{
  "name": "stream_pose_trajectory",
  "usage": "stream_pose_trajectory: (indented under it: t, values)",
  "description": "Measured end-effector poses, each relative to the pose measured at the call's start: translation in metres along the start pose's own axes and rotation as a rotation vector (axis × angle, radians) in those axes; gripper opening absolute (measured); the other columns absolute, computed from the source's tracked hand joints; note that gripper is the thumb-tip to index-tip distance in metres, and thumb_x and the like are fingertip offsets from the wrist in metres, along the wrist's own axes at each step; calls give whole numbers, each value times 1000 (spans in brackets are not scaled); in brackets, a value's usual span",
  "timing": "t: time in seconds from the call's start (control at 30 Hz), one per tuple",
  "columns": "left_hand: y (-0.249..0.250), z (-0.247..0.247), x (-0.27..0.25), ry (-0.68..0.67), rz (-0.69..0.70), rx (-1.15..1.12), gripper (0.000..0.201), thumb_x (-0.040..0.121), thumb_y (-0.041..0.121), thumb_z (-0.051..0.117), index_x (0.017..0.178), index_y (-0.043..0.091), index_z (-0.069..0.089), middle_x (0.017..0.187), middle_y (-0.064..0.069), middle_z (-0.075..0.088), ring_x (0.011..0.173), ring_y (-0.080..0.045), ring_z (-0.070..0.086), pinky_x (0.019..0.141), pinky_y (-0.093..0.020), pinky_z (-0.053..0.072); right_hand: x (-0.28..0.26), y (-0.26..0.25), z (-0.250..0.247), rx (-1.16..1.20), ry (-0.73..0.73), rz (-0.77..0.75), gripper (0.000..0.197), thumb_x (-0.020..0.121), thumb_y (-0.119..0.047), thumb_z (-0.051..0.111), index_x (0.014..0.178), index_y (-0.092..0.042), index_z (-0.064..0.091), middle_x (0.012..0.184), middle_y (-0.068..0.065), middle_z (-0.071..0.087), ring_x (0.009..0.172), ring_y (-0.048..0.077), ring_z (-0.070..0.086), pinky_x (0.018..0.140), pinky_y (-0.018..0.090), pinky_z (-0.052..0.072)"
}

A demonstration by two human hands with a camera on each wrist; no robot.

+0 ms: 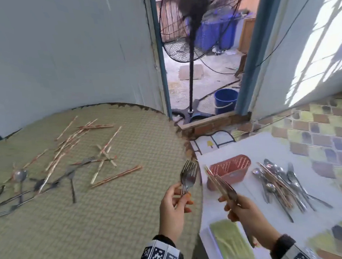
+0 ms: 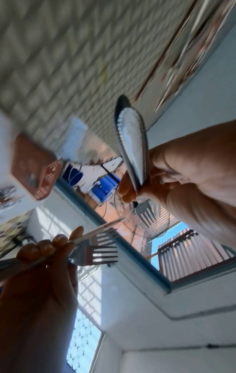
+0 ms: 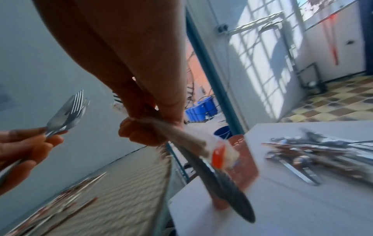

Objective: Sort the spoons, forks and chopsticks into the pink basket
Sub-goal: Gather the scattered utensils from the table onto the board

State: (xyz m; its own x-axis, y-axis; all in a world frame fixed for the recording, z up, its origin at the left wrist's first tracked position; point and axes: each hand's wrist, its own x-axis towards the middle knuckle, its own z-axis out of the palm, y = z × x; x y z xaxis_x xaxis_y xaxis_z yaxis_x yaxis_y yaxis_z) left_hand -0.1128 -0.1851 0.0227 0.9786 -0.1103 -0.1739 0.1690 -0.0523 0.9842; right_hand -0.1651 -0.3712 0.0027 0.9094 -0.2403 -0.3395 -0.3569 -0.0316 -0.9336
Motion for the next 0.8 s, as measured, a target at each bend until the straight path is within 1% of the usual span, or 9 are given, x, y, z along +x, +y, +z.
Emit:
stream_pose_trajectory:
  t: [0.13, 0.27, 0.37, 0.47, 0.53, 0.6, 0.67, 0.73, 0.8]
  values:
    - [-4, 109, -23, -89, -53, -70, 27, 87, -5, 56, 112, 6, 54, 87, -7, 58, 60, -11, 63, 52, -23, 52, -30, 28, -101, -49, 141, 71, 32, 95, 3, 40, 89, -15, 66, 68, -1, 53, 52, 9, 41, 49, 18, 32]
    - [-14, 201, -41, -173, -105, -74, 24, 89, -3, 54, 108, 12, 53, 89, -9, 59, 68, -18, 63, 56, -25, 55, -46, 51, -182, 33, 226, 221, 27, 92, 1, 39, 100, -11, 63, 71, 2, 48, 60, 13, 38, 53, 22, 31]
    - [-29, 256, -41, -205, -186, -47, 22, 92, -4, 48, 109, 10, 52, 91, -10, 56, 72, -19, 62, 57, -24, 55, -35, 69, -226, 29, 255, 288, 25, 92, 8, 38, 103, -4, 58, 75, 6, 49, 63, 14, 45, 52, 18, 40]
    - [-50, 300, -24, -233, -275, -47, 23, 93, -4, 45, 114, 5, 48, 93, -11, 52, 73, -18, 61, 58, -24, 55, -5, 86, -259, -24, 283, 313, 26, 89, 8, 46, 111, -1, 57, 82, 11, 59, 70, 21, 61, 60, 26, 50]
    - [-64, 326, -6, -228, -310, -26, 26, 92, -5, 44, 117, 3, 46, 93, -11, 52, 73, -19, 60, 57, -24, 55, 19, 92, -279, -65, 292, 339, 20, 87, 10, 49, 101, -2, 58, 80, 13, 60, 68, 23, 64, 59, 28, 52]
    - [-76, 349, 15, -205, -339, -1, 25, 93, -6, 42, 115, 3, 46, 92, -10, 53, 73, -18, 58, 59, -24, 53, 45, 94, -297, -113, 302, 344, 15, 83, 11, 53, 83, -3, 60, 67, 11, 58, 52, 15, 61, 48, 24, 48]
    - [-87, 372, 38, -177, -370, 26, 22, 92, -8, 40, 104, 9, 47, 91, -10, 54, 71, -16, 57, 64, -27, 50, 74, 96, -311, -164, 314, 348, 20, 81, 9, 58, 69, -8, 58, 59, 6, 55, 38, 5, 54, 40, 18, 44]
    - [-98, 392, 61, -138, -405, 58, 26, 90, -11, 40, 97, 13, 48, 93, -12, 56, 70, -15, 56, 66, -28, 47, 102, 100, -323, -207, 310, 370, 21, 81, 6, 62, 69, -10, 57, 62, 5, 56, 43, 7, 54, 40, 14, 44]
    - [-110, 406, 80, -93, -446, 85, 29, 89, -13, 40, 91, 15, 48, 89, -10, 57, 70, -15, 57, 63, -29, 45, 127, 105, -332, -240, 299, 379, 13, 77, 5, 65, 79, -9, 64, 72, 7, 59, 61, 17, 58, 57, 22, 53]
